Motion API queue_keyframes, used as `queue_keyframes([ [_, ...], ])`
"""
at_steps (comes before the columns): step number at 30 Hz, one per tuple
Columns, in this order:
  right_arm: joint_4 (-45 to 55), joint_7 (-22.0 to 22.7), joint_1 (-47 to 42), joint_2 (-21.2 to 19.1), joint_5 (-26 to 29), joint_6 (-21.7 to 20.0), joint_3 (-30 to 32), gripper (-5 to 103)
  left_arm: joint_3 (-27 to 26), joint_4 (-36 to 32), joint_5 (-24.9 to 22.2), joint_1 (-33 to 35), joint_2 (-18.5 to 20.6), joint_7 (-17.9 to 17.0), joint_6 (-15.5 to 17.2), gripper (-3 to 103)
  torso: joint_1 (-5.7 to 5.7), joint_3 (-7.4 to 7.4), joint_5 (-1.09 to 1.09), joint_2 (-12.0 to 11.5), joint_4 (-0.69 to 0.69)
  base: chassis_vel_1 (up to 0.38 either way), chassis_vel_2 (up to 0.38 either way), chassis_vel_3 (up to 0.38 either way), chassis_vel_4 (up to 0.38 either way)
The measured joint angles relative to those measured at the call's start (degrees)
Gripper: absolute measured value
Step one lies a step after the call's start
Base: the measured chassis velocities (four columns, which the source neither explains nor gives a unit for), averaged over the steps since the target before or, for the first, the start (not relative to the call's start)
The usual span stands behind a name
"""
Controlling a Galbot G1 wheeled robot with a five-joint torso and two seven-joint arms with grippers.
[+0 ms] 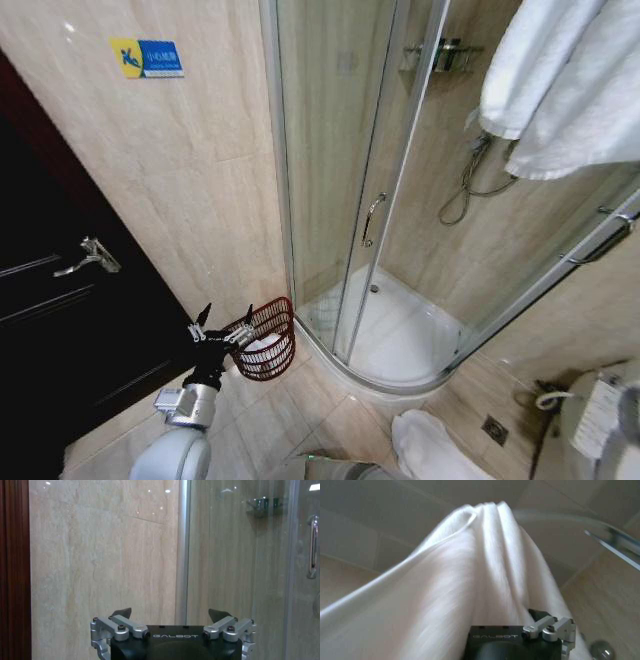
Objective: Discard the used towel into the hamper.
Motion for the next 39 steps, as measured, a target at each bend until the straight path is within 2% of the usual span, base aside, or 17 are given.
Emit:
queue_keyframes([
  [2, 3.6, 2.9, -0.4, -1.5, 1.0, -4.1, 2.8, 100, 0.0, 0.0, 0.0, 0.0, 0.0, 0.0, 0.0, 100, 0.00, 0.00, 0.03, 0.0, 0.02, 0.000, 0.000, 0.000, 0.000],
  [4, 4.6, 3.0, -1.8, -2.3, 1.0, -4.7, 4.9, 100, 0.0, 0.0, 0.0, 0.0, 0.0, 0.0, 0.0, 100, 0.00, 0.00, 0.02, 0.0, 0.01, 0.000, 0.000, 0.000, 0.000],
  [6, 7.0, 2.9, -9.2, -5.2, 1.2, -5.5, 12.5, 100, 0.0, 0.0, 0.0, 0.0, 0.0, 0.0, 0.0, 100, -0.01, 0.00, 0.10, 0.0, -0.07, 0.000, 0.000, 0.000, 0.000],
  [8, 7.6, 3.2, -11.2, -6.1, 1.9, -5.5, 14.3, 100, 0.0, 0.0, 0.0, 0.0, 0.0, 0.0, 0.0, 100, -0.01, 0.00, 0.11, 0.0, -0.05, 0.000, 0.000, 0.000, 0.000],
  [10, 9.5, 4.6, -14.5, -8.7, 4.6, -5.6, 17.9, 100, 0.0, 0.0, 0.0, 0.0, 0.0, 0.0, 0.0, 100, -0.02, -0.01, 0.06, 0.0, -0.04, 0.000, 0.000, 0.000, 0.000],
  [16, 10.6, 7.0, -13.2, -12.2, 9.3, -5.7, 18.1, 100, 0.0, 0.0, 0.0, 0.0, 0.0, 0.0, 0.0, 100, -0.01, 0.00, 0.02, 0.0, 0.01, 0.000, 0.000, 0.000, 0.000],
  [21, 10.6, 10.6, -9.1, -16.3, 19.0, -5.8, 19.0, 100, 0.0, 0.0, 0.0, 0.0, 0.0, 0.0, 0.0, 100, 0.00, 0.00, 0.03, 0.0, 0.02, 0.000, 0.000, 0.000, 0.000],
  [22, 10.6, 10.6, -9.1, -16.3, 19.0, -5.8, 19.0, 100, 0.0, 0.0, 0.0, 0.0, 0.0, 0.0, 0.0, 100, 0.00, 0.00, 0.03, 0.0, 0.02, 0.000, 0.000, 0.000, 0.000],
  [24, 10.8, 10.8, -8.6, -19.1, 21.1, -5.8, 21.3, 100, 0.0, 0.0, 0.0, 0.0, 0.0, 0.0, 0.0, 100, -0.01, 0.00, 0.04, 0.0, -0.03, 0.000, 0.000, 0.000, 0.000],
  [29, 8.5, 9.3, -6.6, -22.2, 21.3, -5.6, 20.2, 100, 0.0, 0.0, 0.0, 0.0, 0.0, 0.0, 0.0, 100, -0.02, -0.01, 0.03, 0.0, -0.03, 0.000, 0.000, 0.000, 0.000],
  [33, 5.4, 6.7, -5.8, -22.5, 21.3, -5.2, 17.7, 100, 0.0, 0.0, 0.0, 0.0, 0.0, 0.0, 0.0, 100, -0.01, 0.00, 0.04, 0.0, 0.01, 0.000, 0.000, 0.000, 0.000],
  [39, 3.0, 2.5, -8.6, -22.2, 21.0, -5.2, 17.7, 100, 0.0, 0.0, 0.0, 0.0, 0.0, 0.0, 0.0, 100, 0.00, 0.01, 0.01, 0.0, 0.00, 0.000, 0.000, 0.000, 0.000],
])
